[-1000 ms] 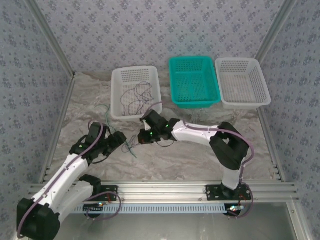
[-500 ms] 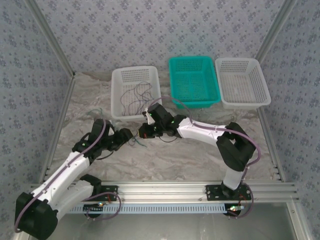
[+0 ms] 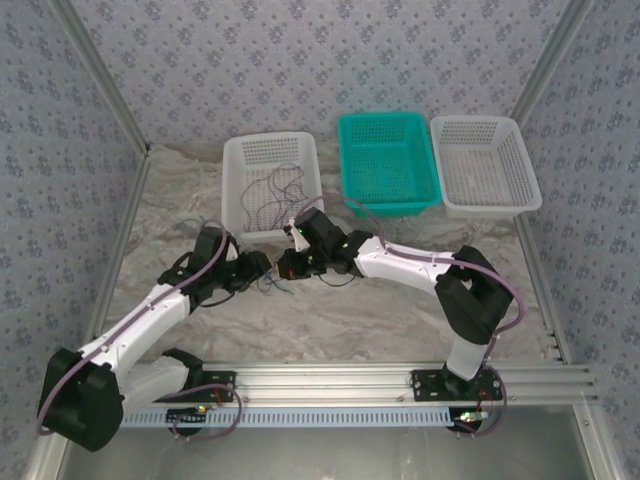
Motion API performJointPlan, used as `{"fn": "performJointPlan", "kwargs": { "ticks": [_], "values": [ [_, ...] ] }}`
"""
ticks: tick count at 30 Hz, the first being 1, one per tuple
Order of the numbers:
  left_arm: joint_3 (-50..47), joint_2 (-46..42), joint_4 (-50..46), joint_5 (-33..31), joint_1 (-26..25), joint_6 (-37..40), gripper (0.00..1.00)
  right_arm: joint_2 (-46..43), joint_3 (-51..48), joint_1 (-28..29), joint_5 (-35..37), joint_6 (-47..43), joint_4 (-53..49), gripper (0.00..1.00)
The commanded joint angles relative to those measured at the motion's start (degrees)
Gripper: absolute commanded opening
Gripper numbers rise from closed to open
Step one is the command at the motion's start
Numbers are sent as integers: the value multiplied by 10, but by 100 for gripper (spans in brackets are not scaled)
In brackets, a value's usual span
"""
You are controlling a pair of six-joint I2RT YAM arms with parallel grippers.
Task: Untangle the cables
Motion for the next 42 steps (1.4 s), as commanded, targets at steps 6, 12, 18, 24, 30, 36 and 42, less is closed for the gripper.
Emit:
{"fn": "performJointPlan", "kwargs": {
  "ticks": [6, 12, 18, 24, 30, 36, 42],
  "values": [
    [-12, 23, -7, 26, -9, 0, 36, -23, 2, 0, 23, -2, -14, 0],
    [-19, 37, 22, 40, -11, -10, 31, -22, 5, 4, 24, -2, -14, 0],
    [-17, 40, 11, 27, -11, -4, 12, -24, 1, 4, 31, -1, -19, 0],
    [-18, 19, 2, 10, -11, -4, 0, -22, -3, 4, 62, -9, -37, 2],
    [33, -23, -34, -1, -10, 17, 0, -19, -103, -39, 109, 32, -3, 9],
    [107, -34, -57, 27, -11, 50, 0, -2, -156, -69, 100, 44, 22, 12],
    [170, -41, -65, 6, -11, 100, 0, -45, -163, -79, 127, 29, -2, 45]
  ]
}}
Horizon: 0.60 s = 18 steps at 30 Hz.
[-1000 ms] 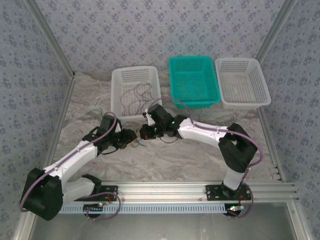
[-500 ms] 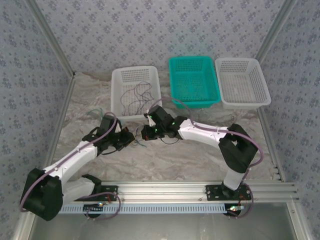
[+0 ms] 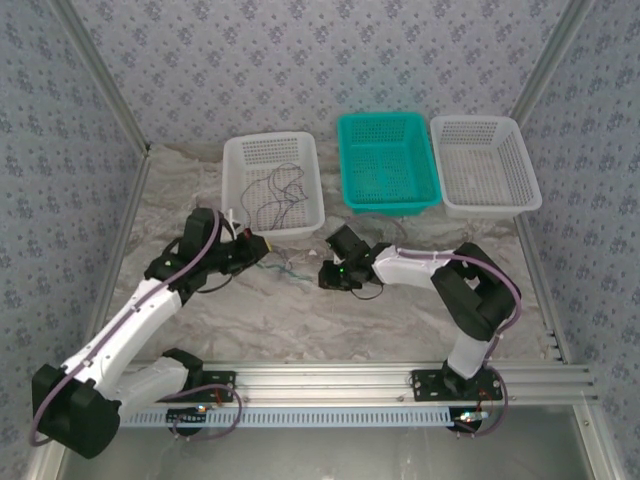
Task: Untangle the cables
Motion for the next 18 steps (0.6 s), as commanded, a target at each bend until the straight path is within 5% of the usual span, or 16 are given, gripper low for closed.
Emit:
{"fn": "performJointPlan", "kwargs": {
  "ticks": [1, 8, 18],
  "values": [
    [49, -10, -14, -12, -4, 48, 0, -48, -8, -8, 28, -8, -11, 46],
    [140, 3, -19, -46, -2, 98, 0, -178, -19, -7, 55, -67, -10, 56],
    [362, 114, -6, -94, 27, 191, 0, -324, -40, -6, 103, -82, -16, 98]
  ]
}}
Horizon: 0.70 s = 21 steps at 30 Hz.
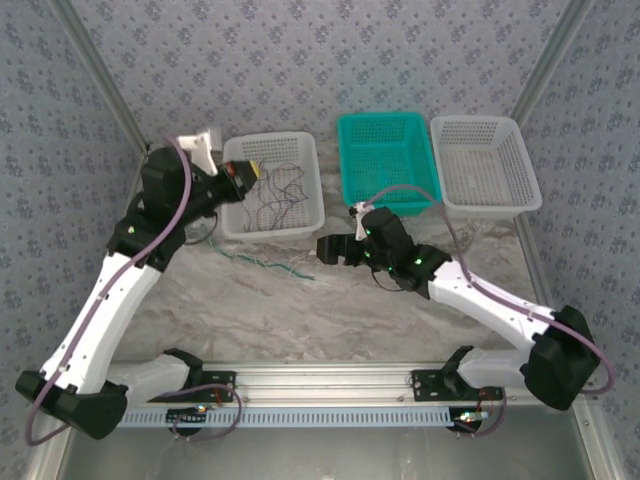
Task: Untangle the cables
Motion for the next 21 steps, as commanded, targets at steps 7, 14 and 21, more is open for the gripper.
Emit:
{"fn": "performJointPlan", "kwargs": {
  "ticks": [7, 14, 21],
  "values": [
    [92, 177, 90, -1, 79, 38, 0, -77, -42, 4, 32, 12, -33, 100],
    [55, 256, 109, 32, 112, -3, 58, -123, -70, 6, 52, 21, -62, 100],
    [-46, 129, 108, 28, 112, -9, 78, -112, -78, 7, 94, 13, -79, 100]
  ]
}}
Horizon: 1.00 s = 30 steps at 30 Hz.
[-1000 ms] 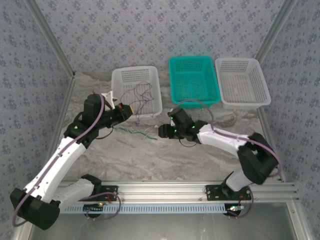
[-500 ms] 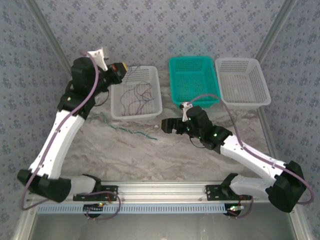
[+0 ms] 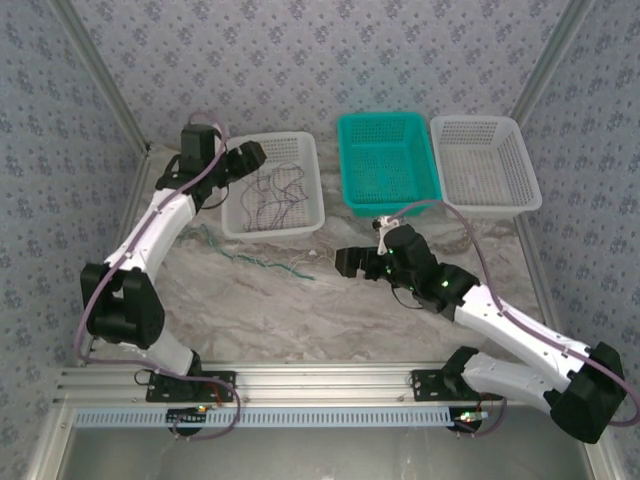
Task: Untangle the cables
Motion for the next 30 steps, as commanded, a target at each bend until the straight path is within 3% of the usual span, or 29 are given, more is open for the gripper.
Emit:
{"fn": "performJointPlan", "kwargs": {
  "ticks": [1, 6, 10, 15, 20, 22, 29, 30],
  "values": [
    [-35, -119, 17, 9, -2, -4, 78, 19, -2, 4, 41, -3, -21, 99],
    [-145, -273, -30, -20, -19, 17, 76, 110, 13, 24, 67, -11, -20, 98],
    [-168, -352, -164, -110, -58, 60, 76, 229, 49, 64, 76, 6, -33, 95],
    [-208, -411, -280, -173, -70, 49, 78, 359, 97, 97, 89, 113, -89, 95],
    [-235, -426, -309, -188, -69, 52, 81, 416, 111, 120, 92, 155, -99, 90],
    [-238, -418, -300, -175, -69, 52, 82, 424, 106, 122, 99, 167, -97, 77],
    [-251, -394, -241, -105, -69, 44, 93, 381, 82, 108, 118, 174, -91, 5],
    [-253, -391, -219, -88, -69, 42, 95, 368, 83, 105, 126, 170, -98, 1]
  ]
}}
